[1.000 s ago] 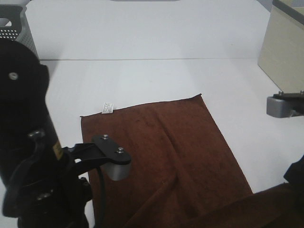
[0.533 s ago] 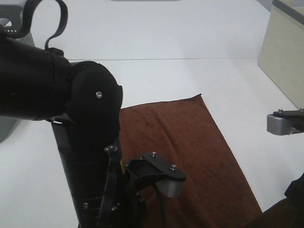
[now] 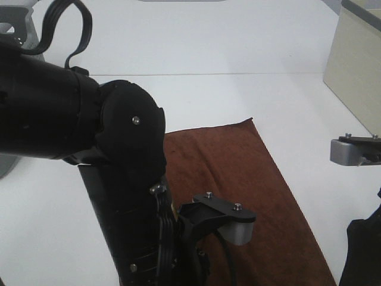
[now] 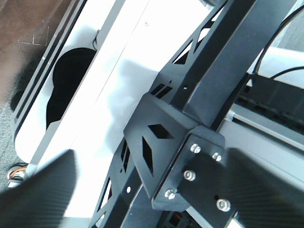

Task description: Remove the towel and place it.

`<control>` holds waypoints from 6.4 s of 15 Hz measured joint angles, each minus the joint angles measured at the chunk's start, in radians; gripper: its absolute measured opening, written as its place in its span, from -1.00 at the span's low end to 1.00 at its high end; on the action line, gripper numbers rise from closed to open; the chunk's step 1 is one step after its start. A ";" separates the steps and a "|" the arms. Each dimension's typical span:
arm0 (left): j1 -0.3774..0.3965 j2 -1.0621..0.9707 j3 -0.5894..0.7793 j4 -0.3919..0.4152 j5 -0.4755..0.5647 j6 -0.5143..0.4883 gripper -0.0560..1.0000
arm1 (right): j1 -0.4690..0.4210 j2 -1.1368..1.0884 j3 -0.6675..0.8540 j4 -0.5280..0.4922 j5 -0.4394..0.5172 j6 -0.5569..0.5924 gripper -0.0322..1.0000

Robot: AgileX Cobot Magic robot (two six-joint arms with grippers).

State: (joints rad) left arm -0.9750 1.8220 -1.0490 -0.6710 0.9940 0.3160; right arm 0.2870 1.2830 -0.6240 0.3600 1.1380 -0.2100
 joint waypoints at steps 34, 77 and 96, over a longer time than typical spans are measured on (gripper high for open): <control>0.781 0.232 -0.048 -0.281 -0.521 0.334 0.82 | -0.235 1.031 -1.059 0.322 -0.110 -0.676 0.60; 0.780 0.341 -0.405 0.011 -0.450 0.256 -0.89 | -0.102 1.139 -1.269 0.130 -0.258 -0.337 -0.92; 0.780 0.532 -0.847 0.187 -0.706 0.234 -0.89 | -0.102 1.140 -1.458 0.154 -0.677 -0.387 -0.92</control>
State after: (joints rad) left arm -0.1950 2.3540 -1.8960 -0.4840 0.2880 0.5500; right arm 0.1850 2.4230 -2.0820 0.5140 0.4610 -0.5970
